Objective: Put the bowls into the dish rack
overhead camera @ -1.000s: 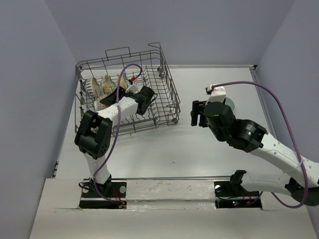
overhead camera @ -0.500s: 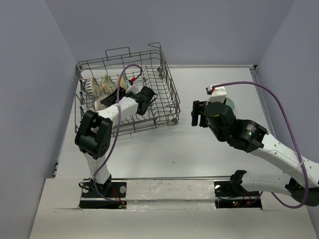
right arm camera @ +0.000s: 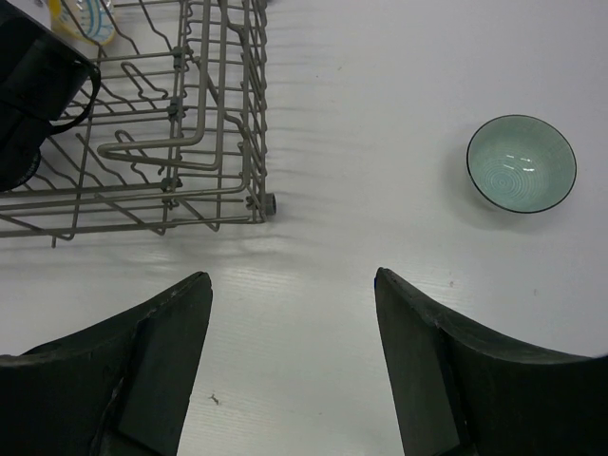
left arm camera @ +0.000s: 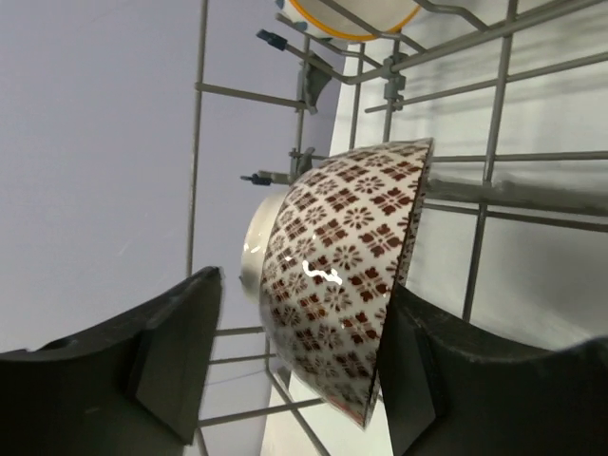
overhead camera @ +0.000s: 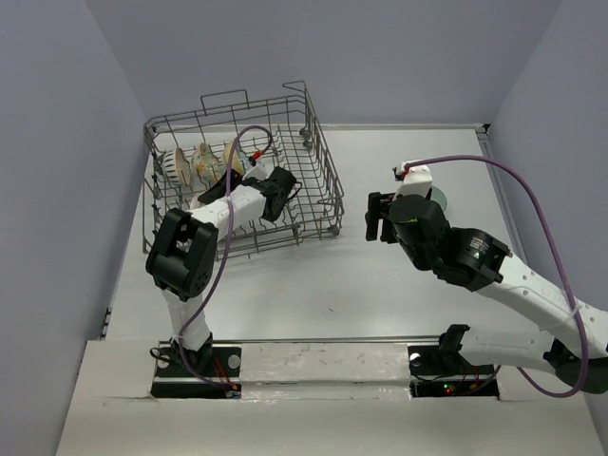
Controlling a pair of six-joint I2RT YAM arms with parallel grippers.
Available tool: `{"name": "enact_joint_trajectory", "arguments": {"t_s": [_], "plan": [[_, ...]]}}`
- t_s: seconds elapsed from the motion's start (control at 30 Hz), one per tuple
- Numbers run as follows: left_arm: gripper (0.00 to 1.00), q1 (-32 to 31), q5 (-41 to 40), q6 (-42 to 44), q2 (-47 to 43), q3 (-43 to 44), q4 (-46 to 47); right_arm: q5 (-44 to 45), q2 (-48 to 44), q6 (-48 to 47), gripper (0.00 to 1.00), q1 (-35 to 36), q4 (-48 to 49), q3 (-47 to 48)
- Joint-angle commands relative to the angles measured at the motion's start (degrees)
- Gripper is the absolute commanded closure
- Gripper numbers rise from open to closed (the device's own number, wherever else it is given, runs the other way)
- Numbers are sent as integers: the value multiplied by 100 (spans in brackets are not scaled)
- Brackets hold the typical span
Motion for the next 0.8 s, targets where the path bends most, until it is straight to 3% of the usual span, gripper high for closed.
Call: {"name": "enact_joint_trajectory", "arguments": {"t_s": [0.0, 0.77], "plan": [[28, 18, 277, -197, 83, 12, -45, 161, -158, 75, 25, 42, 47, 59], [21, -52, 672, -408, -505, 354, -194, 214, -70, 75, 25, 42, -5, 164]]}}
